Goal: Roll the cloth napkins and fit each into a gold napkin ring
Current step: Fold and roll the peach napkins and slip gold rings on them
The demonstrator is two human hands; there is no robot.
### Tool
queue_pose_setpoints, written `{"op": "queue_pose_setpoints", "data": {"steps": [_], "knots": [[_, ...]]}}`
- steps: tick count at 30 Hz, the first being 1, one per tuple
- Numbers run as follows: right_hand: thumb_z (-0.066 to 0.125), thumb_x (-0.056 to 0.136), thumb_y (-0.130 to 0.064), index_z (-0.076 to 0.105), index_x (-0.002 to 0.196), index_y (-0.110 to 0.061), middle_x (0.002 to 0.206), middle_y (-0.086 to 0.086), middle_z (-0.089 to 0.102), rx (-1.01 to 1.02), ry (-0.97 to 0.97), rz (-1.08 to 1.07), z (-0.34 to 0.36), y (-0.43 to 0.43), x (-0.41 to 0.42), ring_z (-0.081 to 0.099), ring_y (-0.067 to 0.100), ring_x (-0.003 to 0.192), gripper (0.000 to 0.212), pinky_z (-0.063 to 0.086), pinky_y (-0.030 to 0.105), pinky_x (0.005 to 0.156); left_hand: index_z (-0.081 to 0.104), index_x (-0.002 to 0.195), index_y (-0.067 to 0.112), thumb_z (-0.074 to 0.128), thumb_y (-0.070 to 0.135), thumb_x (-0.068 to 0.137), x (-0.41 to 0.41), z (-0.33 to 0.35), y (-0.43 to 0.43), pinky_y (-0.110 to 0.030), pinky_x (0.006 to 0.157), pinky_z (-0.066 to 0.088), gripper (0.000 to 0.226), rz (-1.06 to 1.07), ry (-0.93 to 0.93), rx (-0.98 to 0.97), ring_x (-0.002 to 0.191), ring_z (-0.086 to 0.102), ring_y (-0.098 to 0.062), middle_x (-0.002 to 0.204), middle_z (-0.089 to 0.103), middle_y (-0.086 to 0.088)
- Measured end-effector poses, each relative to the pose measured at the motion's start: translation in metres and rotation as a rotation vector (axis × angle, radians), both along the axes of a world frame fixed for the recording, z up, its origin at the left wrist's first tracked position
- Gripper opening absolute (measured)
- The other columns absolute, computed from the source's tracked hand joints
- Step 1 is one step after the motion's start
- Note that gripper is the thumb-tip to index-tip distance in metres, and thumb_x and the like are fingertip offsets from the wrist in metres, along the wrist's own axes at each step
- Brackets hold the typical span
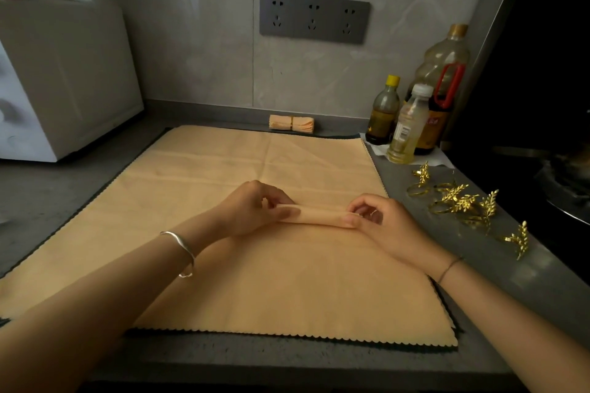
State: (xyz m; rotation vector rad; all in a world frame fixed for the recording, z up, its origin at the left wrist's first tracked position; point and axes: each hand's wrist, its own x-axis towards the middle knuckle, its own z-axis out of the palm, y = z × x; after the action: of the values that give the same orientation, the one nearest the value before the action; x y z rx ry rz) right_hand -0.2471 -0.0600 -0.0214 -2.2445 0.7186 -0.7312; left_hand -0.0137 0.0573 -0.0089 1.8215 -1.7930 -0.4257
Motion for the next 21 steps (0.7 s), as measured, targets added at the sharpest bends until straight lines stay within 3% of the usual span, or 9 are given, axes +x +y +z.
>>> {"op": "queue_pose_setpoints", "data": {"steps": [4, 6, 10, 13, 15, 17, 21], "knots": [[0.070, 0.082, -0.019, 0.064, 0.084, -0.019, 0.077, -0.004, 0.062, 0.180, 0.063, 0.017, 0.010, -0.011, 0.004, 0.055, 0.006, 0.073, 0.006, 0.042, 0.006, 0.064, 0.069, 0.099, 0.031, 0.060, 0.038, 0.086, 0.003, 0.001, -0.007, -0.011, 0.065, 0.039, 0.017, 0.008, 0.217, 0.045, 0.081, 0.055, -0.009, 0.092, 0.066, 0.008], [0.070, 0.081, -0.026, 0.065, 0.084, -0.021, 0.072, -0.006, 0.062, 0.235, 0.154, 0.001, 0.020, -0.017, 0.008, 0.054, 0.005, 0.068, 0.008, 0.041, 0.007, 0.060, 0.065, 0.106, 0.036, 0.058, 0.036, 0.088, 0.003, 0.000, -0.008, -0.010, 0.062, 0.038, 0.019, -0.014, 0.206, 0.031, 0.075, 0.050, -0.009, 0.090, 0.061, 0.002], [0.071, 0.079, -0.035, 0.067, 0.089, -0.021, 0.068, -0.001, 0.061, 0.322, 0.371, -0.014, 0.034, -0.026, 0.016, 0.047, 0.006, 0.057, 0.017, 0.038, 0.017, 0.055, 0.058, 0.117, 0.044, 0.051, 0.034, 0.093, 0.001, 0.002, -0.010, -0.020, 0.086, 0.041, 0.026, -0.056, 0.028, 0.037, 0.101, 0.047, -0.010, 0.113, 0.055, 0.010], [0.072, 0.078, -0.032, 0.068, 0.090, -0.016, 0.067, 0.000, 0.058, 0.330, 0.412, -0.002, 0.039, -0.029, 0.020, 0.046, 0.006, 0.053, 0.020, 0.039, 0.019, 0.052, 0.054, 0.126, 0.038, 0.053, 0.022, 0.093, -0.009, 0.008, -0.005, -0.027, 0.107, 0.026, 0.036, -0.092, -0.320, -0.156, 0.123, 0.037, -0.011, 0.129, 0.048, 0.010], [0.073, 0.078, -0.032, 0.068, 0.090, -0.015, 0.063, -0.005, 0.057, 0.337, 0.419, -0.012, 0.040, -0.030, 0.021, 0.044, 0.005, 0.051, 0.021, 0.039, 0.018, 0.050, 0.048, 0.134, 0.031, 0.052, 0.018, 0.093, -0.022, 0.011, -0.003, -0.025, 0.110, 0.017, 0.043, -0.181, -0.508, -0.302, 0.132, 0.035, -0.013, 0.139, 0.046, 0.007], [0.073, 0.078, -0.032, 0.068, 0.088, -0.016, 0.061, -0.008, 0.056, 0.355, 0.402, -0.017, 0.039, -0.030, 0.020, 0.044, 0.005, 0.051, 0.020, 0.038, 0.018, 0.050, 0.042, 0.139, 0.029, 0.048, 0.025, 0.095, -0.035, 0.008, -0.004, -0.024, 0.111, 0.020, 0.044, -0.213, -0.586, -0.311, 0.131, 0.040, -0.014, 0.141, 0.046, 0.007], [0.073, 0.078, -0.032, 0.066, 0.086, -0.016, 0.062, -0.006, 0.055, 0.384, 0.355, -0.021, 0.036, -0.031, 0.019, 0.044, -0.001, 0.044, 0.019, 0.038, 0.017, 0.048, 0.045, 0.137, 0.033, 0.048, 0.032, 0.095, -0.040, -0.003, -0.011, -0.025, 0.099, 0.038, 0.042, -0.141, -0.506, -0.276, 0.122, 0.050, -0.013, 0.140, 0.047, 0.012]]}}
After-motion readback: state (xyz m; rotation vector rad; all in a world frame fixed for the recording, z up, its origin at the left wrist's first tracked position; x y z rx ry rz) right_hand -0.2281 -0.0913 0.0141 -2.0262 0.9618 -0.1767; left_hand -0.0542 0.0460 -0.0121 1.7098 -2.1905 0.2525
